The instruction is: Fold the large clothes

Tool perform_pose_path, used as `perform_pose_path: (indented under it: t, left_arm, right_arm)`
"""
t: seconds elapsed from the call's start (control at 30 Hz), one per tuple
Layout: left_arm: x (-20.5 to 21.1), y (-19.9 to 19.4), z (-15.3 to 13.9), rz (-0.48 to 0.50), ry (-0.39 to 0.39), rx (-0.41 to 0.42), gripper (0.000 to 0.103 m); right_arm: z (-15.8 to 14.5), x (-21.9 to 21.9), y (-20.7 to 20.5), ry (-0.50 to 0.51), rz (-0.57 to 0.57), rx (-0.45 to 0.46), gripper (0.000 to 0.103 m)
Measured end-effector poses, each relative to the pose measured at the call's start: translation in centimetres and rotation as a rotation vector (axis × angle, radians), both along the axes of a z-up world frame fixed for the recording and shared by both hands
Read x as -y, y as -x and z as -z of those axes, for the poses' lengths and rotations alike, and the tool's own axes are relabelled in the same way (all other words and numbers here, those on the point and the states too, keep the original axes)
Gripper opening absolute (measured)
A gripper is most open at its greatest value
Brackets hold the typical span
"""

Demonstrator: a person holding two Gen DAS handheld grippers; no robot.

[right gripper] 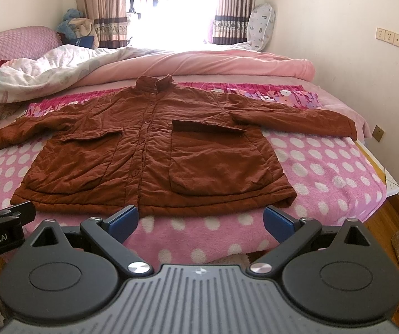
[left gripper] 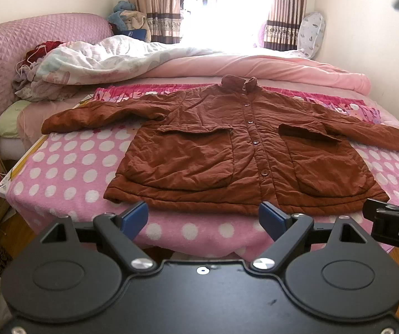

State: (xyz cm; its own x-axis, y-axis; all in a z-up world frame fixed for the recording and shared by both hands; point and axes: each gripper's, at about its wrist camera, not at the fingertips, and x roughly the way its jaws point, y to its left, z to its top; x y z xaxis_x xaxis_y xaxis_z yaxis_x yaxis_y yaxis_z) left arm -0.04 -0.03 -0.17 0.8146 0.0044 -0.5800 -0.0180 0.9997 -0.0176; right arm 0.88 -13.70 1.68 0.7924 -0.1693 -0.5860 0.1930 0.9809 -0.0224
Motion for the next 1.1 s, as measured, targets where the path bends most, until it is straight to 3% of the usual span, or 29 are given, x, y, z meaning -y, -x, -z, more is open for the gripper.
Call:
perform_pose_path:
  t: [0.6,0.9,1.1]
  left_arm:
    - [-0.1,-0.9,-0.3,0.008,0.003,0.022,0.089]
    - [-4.3,-6.6,-0.9,-0.004,0.113,0.105,0.089]
    - [-10.6,-13.0,-0.5,-0.111,0.188,0.125,0.088]
  right_arm:
    - [0.3,0.6,-0.3,-0.009,0.000,-0.002,0.103]
    - [-1.7,3.0,-4.3,0.006,0.035,0.111,0.103]
    - [-2.2,5.1,-10.2,-0.019,0.005,0.138,0.103]
